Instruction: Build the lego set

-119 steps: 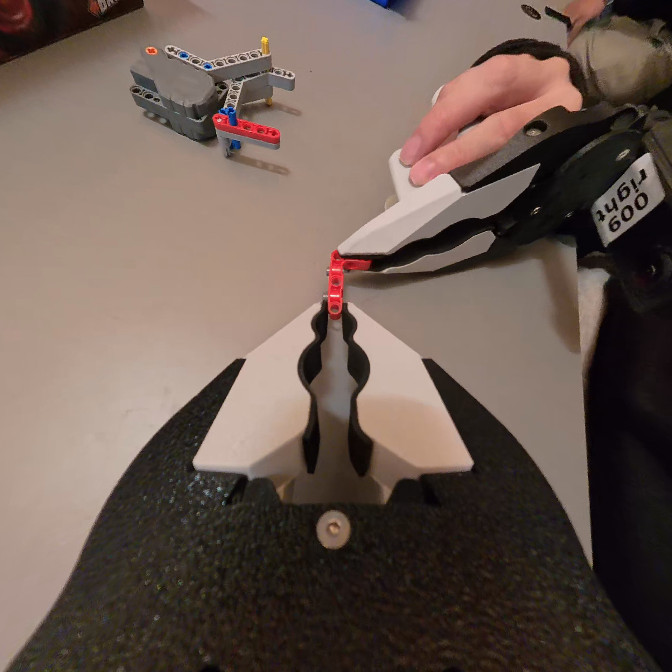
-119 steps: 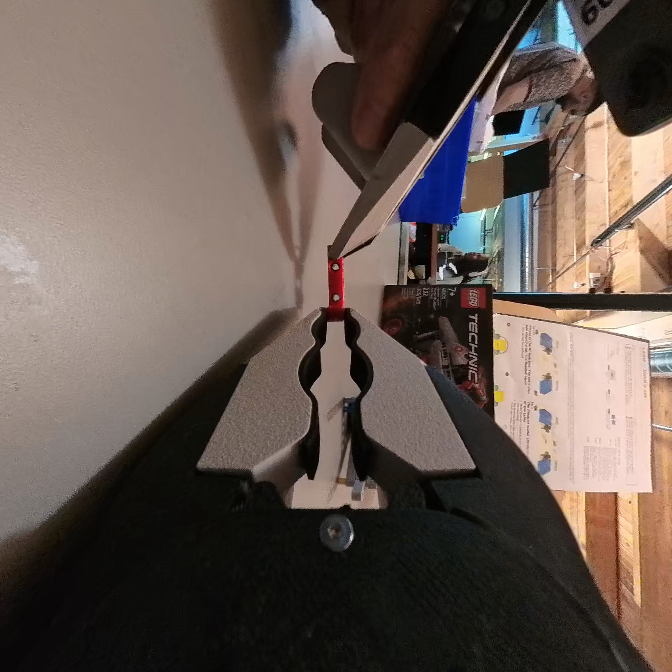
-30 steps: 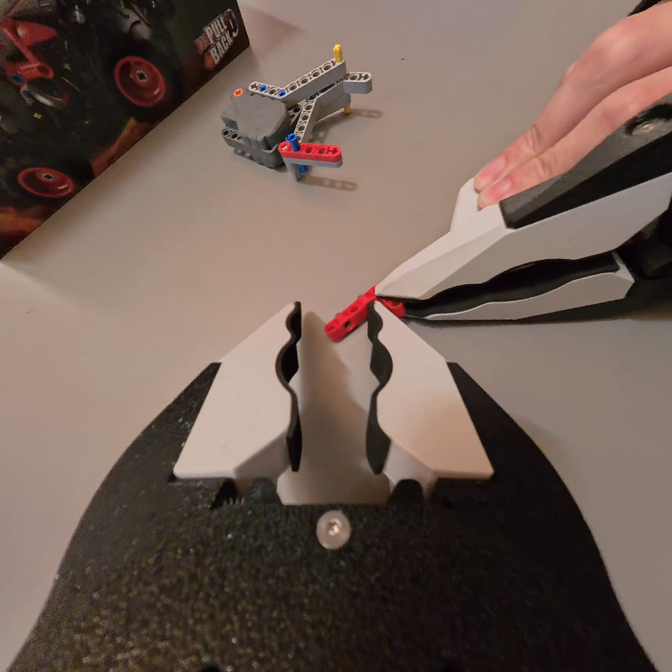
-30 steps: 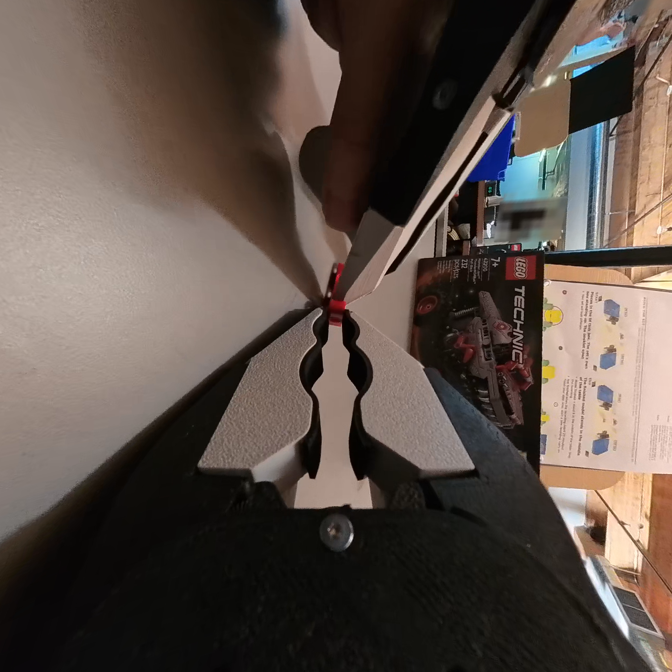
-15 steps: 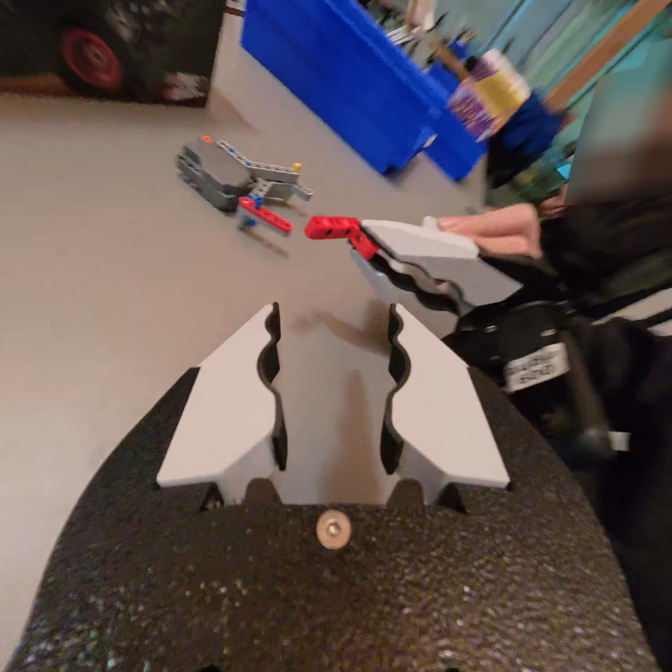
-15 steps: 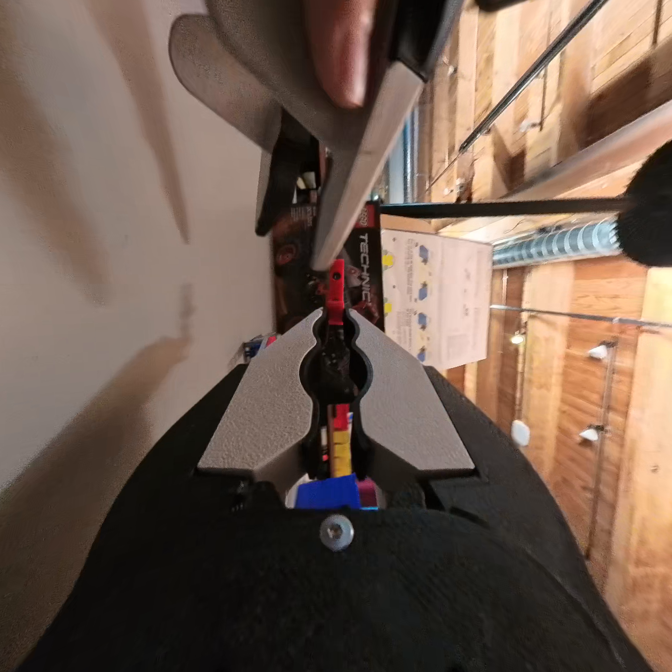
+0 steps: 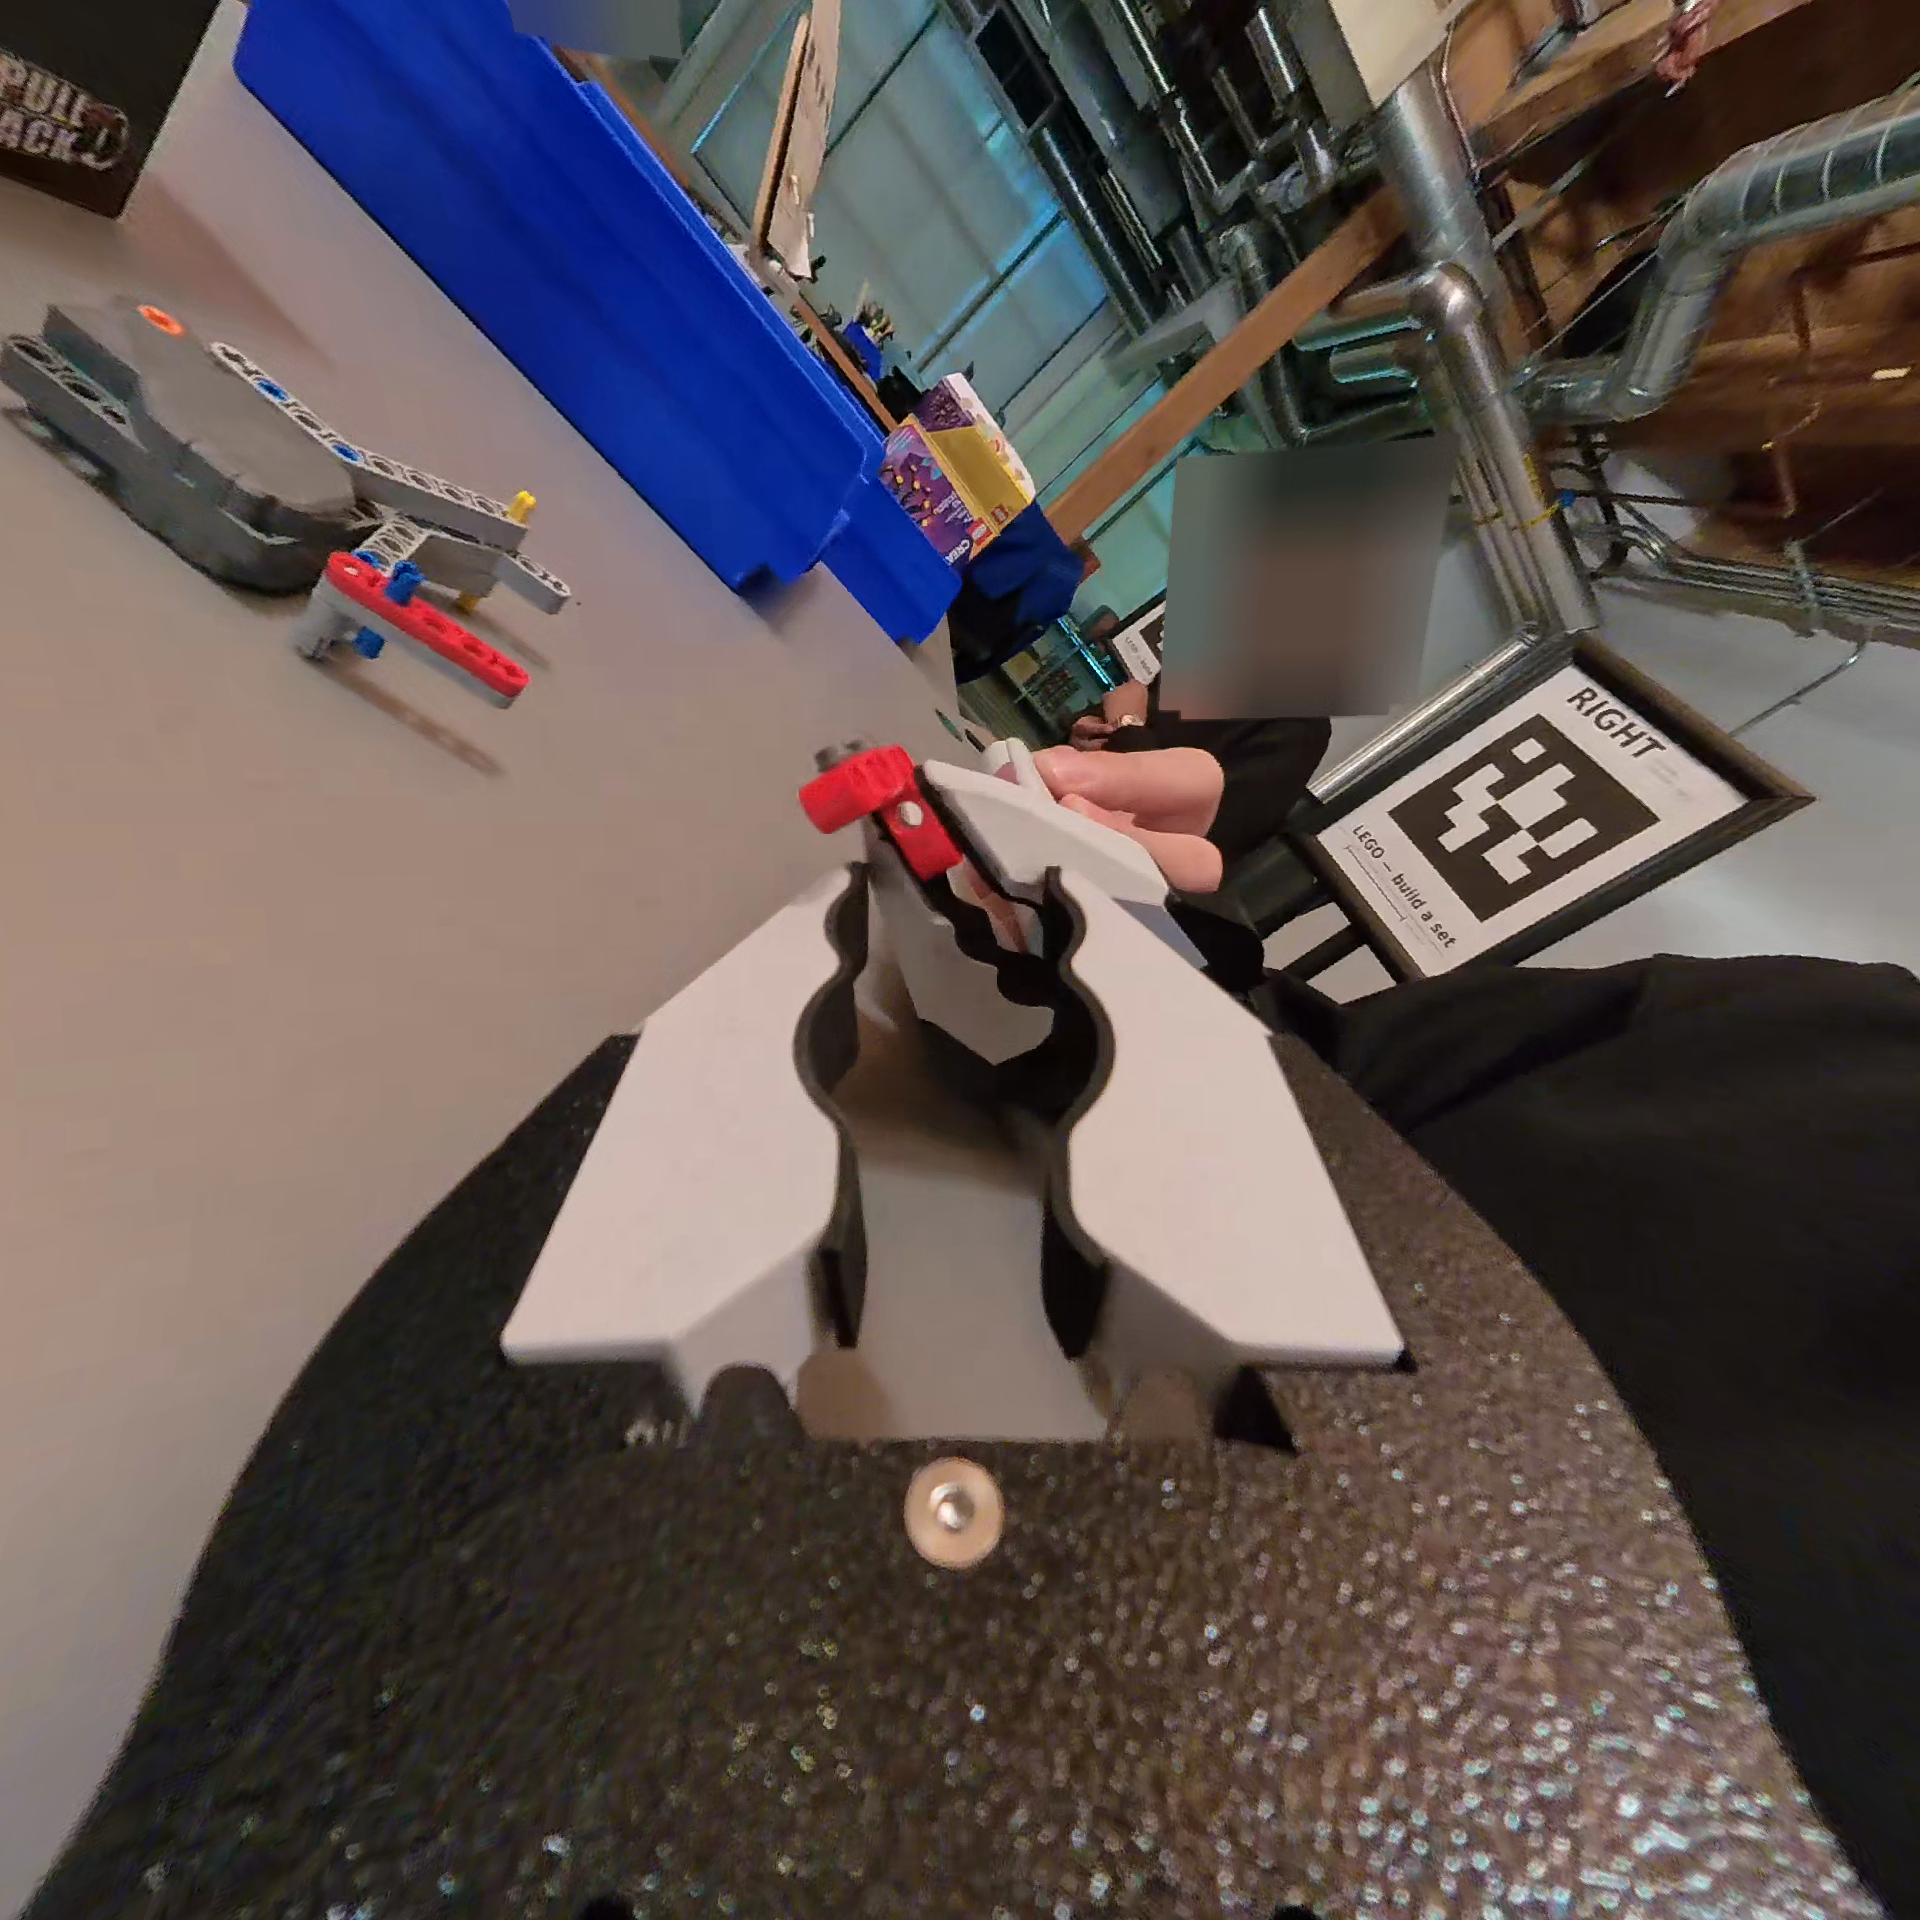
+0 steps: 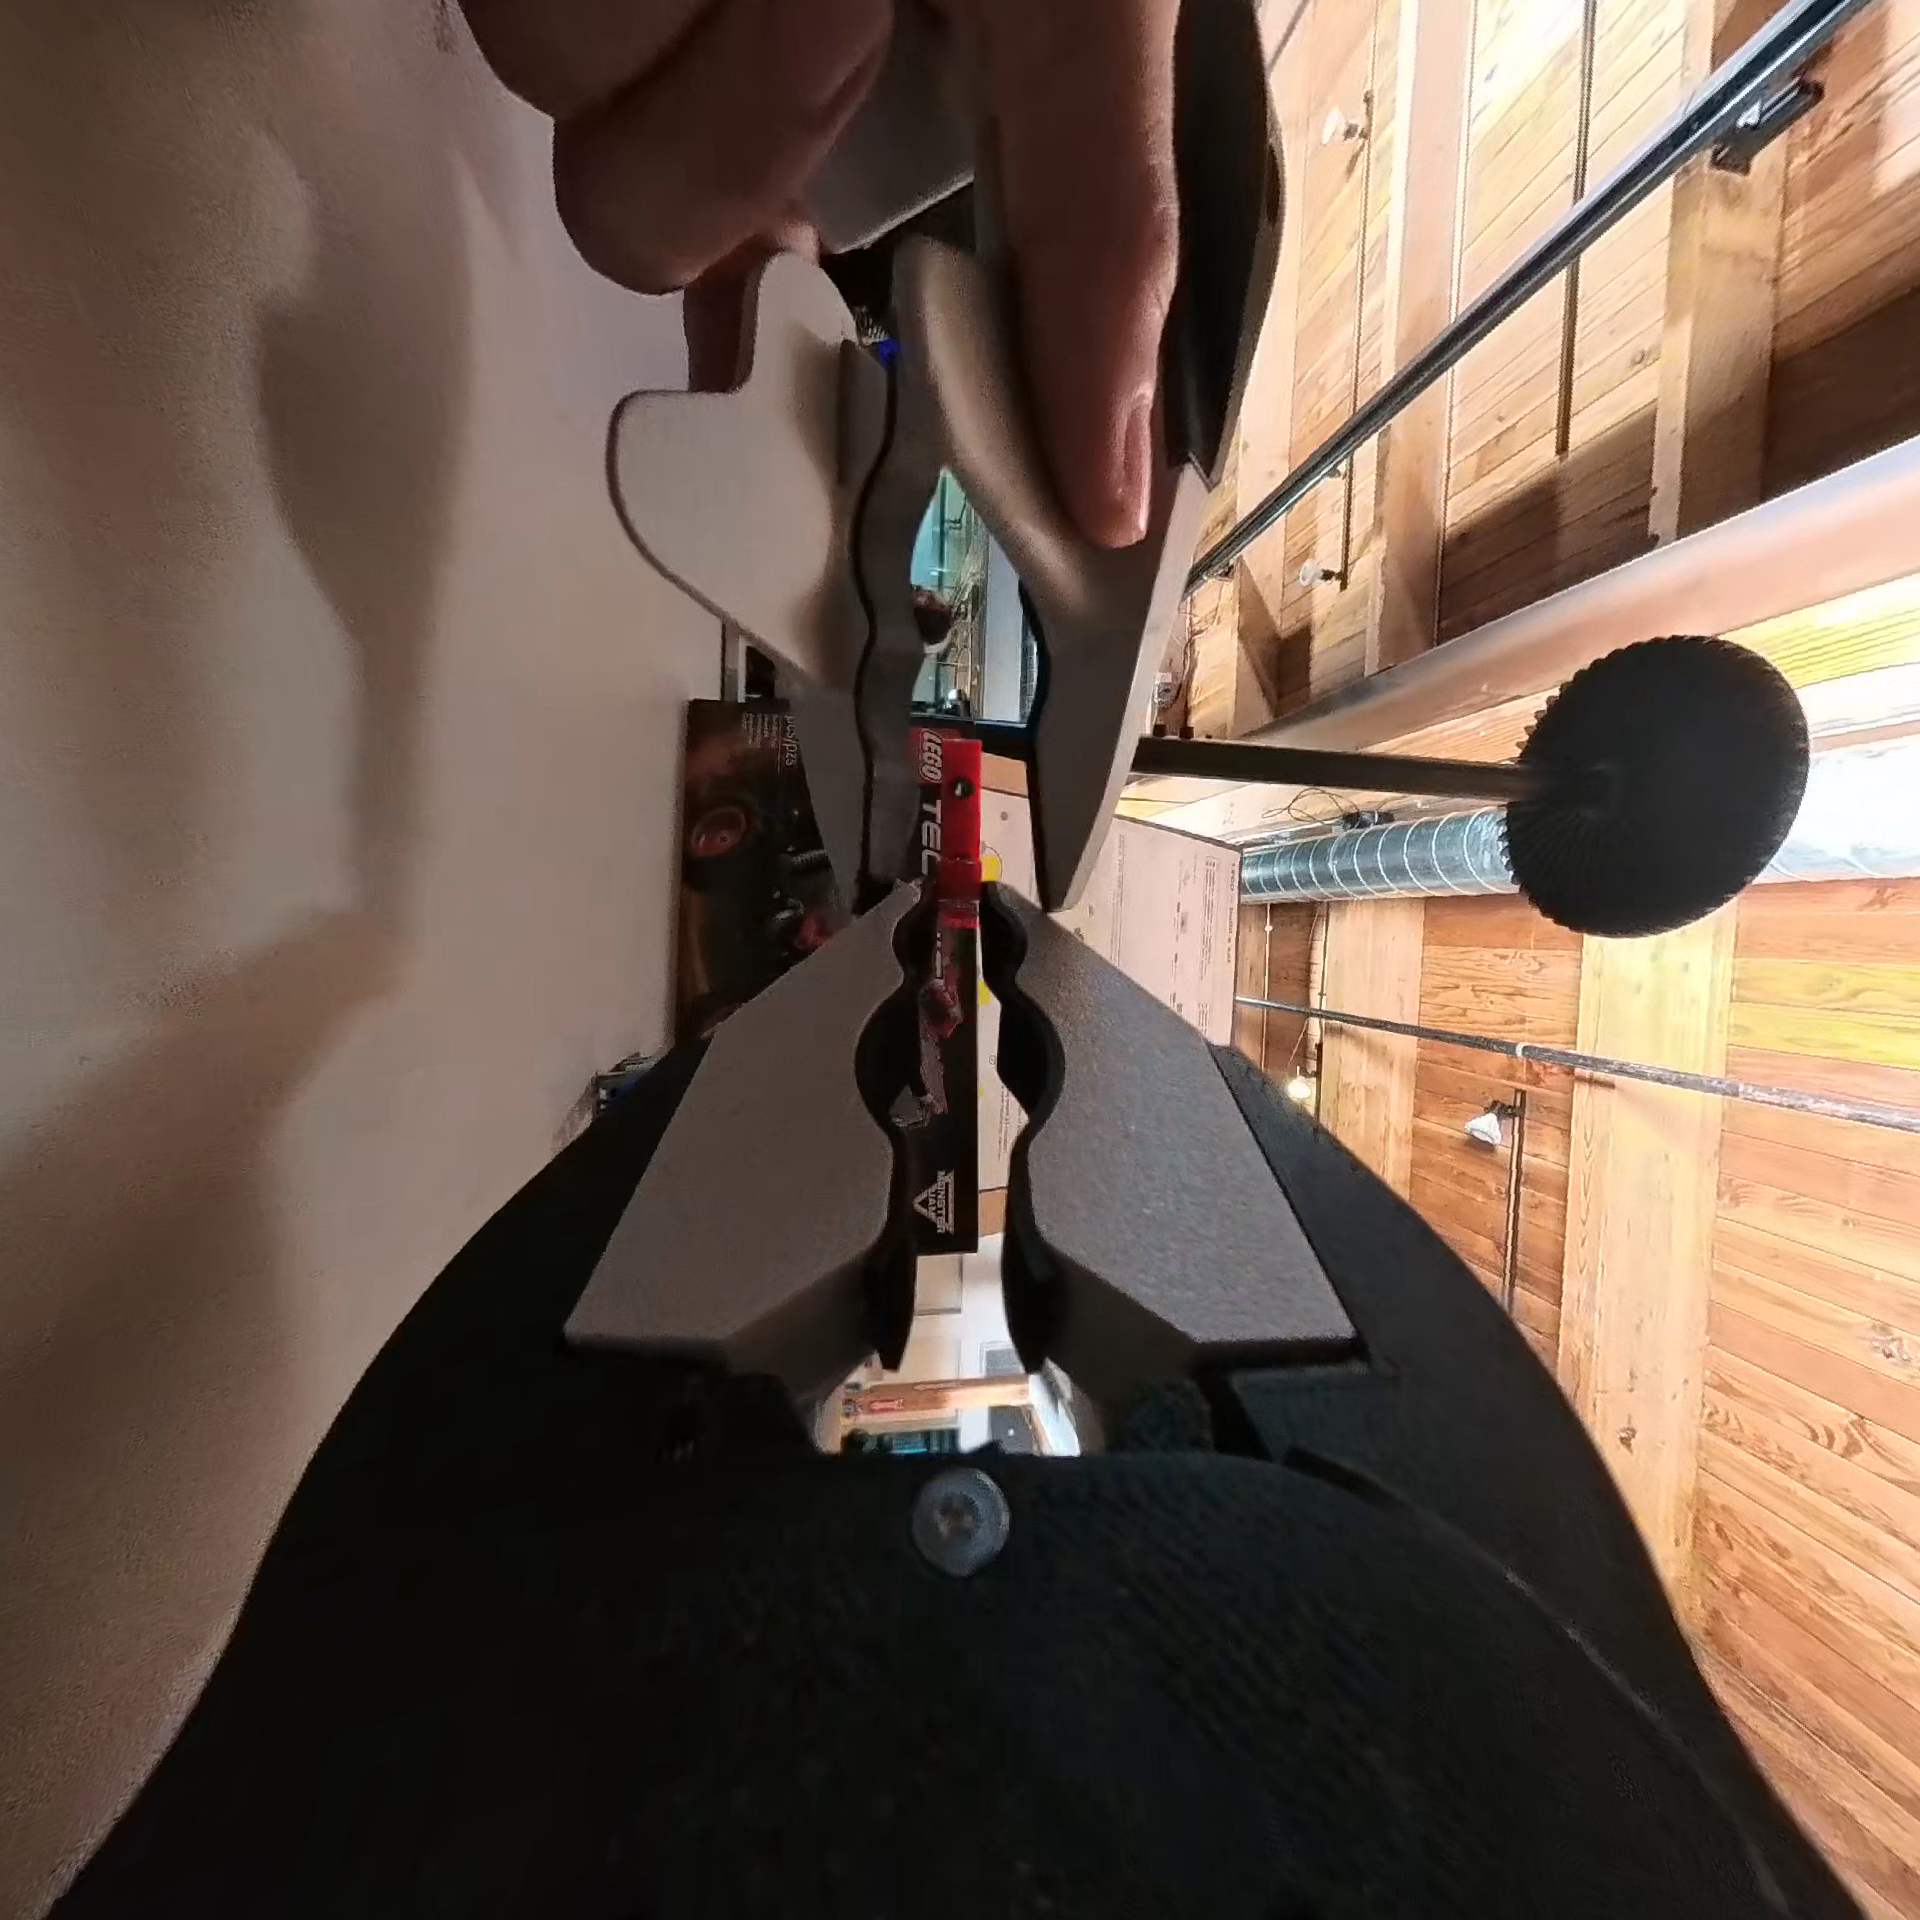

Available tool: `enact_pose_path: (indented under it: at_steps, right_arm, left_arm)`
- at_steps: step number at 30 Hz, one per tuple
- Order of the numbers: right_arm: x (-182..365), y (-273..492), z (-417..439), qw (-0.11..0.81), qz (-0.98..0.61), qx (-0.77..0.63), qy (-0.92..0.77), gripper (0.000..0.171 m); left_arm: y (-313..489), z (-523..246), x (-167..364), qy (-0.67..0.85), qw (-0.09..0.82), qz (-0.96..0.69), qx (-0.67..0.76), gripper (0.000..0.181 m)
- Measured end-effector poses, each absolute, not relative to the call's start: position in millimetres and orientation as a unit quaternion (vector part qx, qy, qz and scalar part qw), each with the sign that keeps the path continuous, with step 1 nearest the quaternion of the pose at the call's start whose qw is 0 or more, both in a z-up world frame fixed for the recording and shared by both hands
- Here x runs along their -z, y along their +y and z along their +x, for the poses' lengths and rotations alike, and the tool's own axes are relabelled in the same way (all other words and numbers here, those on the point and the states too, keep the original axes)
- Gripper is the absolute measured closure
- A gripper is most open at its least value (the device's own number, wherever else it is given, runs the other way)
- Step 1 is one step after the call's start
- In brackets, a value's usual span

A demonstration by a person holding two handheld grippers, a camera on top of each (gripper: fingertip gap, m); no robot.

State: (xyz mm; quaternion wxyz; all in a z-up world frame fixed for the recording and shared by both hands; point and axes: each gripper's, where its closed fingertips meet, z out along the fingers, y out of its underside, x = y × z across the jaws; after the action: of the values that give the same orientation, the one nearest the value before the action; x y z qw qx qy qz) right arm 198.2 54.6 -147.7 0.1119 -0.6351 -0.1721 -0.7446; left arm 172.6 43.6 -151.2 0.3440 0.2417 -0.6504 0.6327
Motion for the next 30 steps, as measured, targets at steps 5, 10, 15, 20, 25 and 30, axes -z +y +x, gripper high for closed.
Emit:
enact_pose_path:
  at_steps: [5, 10, 15, 20, 25, 30]
  right_arm:
    - [148.0, 56.6, 195.1, 0.104, -0.624, 0.750, -0.196, 0.165]
    - [151.9, 58.9, 191.9, 0.110, -0.626, 0.743, -0.211, 0.165]
    - [153.5, 61.8, 189.1, 0.115, -0.625, 0.739, -0.224, 0.165]
    - [159.3, 65.3, 186.6, 0.121, -0.630, 0.727, -0.244, 0.165]
    - [161.1, 67.9, 185.0, 0.117, -0.629, 0.726, -0.254, 0.165]
    - [160.9, 67.6, 185.6, 0.114, -0.630, 0.725, -0.253, 0.165]
  left_arm:
    - [45.6, 169.9, 152.9, -0.660, 0.345, 0.233, -0.626, 0.151]
    - [48.2, 167.6, 156.8, -0.662, 0.364, 0.230, -0.614, 0.153]
    - [58.0, 174.6, 160.6, -0.667, 0.357, 0.239, -0.608, 0.154]
    - [67.6, 187.4, 160.7, -0.644, 0.368, 0.272, -0.613, 0.158]
    - [66.4, 184.0, 164.1, -0.648, 0.376, 0.276, -0.602, 0.172]
    - [67.3, 182.3, 164.1, -0.637, 0.397, 0.281, -0.597, 0.174]
